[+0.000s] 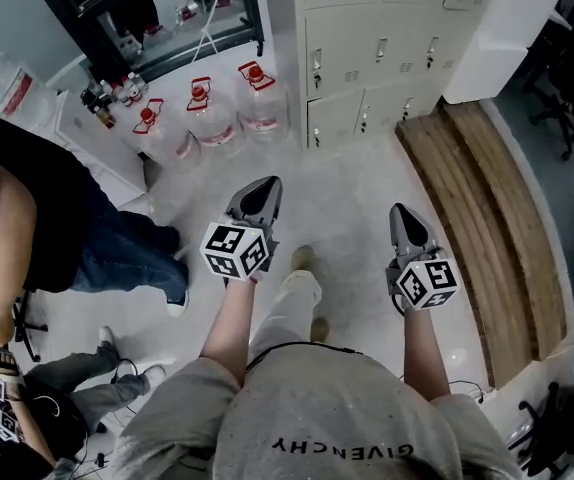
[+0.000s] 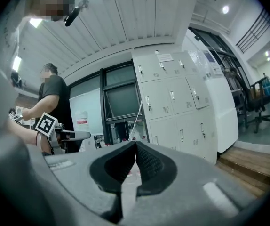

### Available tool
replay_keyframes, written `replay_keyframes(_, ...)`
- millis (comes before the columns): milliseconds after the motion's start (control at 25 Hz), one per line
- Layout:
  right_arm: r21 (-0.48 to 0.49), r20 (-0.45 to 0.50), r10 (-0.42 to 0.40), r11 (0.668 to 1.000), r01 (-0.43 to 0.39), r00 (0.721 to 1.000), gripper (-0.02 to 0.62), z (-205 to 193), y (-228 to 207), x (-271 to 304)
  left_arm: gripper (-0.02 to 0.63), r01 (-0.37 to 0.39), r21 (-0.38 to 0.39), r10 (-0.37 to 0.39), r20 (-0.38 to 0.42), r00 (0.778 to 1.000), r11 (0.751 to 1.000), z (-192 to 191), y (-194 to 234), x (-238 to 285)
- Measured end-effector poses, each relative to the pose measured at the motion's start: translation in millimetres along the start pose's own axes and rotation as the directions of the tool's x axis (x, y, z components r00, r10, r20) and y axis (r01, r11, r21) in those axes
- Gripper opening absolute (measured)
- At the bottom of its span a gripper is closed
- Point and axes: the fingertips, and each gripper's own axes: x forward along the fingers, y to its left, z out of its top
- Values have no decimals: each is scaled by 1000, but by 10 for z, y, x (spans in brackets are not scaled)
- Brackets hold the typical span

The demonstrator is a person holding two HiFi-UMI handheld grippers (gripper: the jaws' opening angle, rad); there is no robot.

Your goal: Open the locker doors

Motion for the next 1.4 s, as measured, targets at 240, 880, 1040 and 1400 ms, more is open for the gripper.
replay_keyframes(240,11,21,-38,999,38,999,-6,103,-408,388,-2,12,-4,-12,13,1000,1000,92,241,550)
replay_keyframes(880,33,-5,-37,999,37,999,-6,392,-1143,2052,-2,64,-5,-64,0,998,998,565,1079,2249)
replay_keyframes(1040,38,-7,-32,999,32,999,-6,412,-1298,2492,-2,68,-1,-68,-7,998,998,595,1341,2582)
replay_keyframes(1400,24,3,11,1000,-11,1000,-3,567,-1469,3415,-2,55,-11,-55,8,998,998,770,1920,3170)
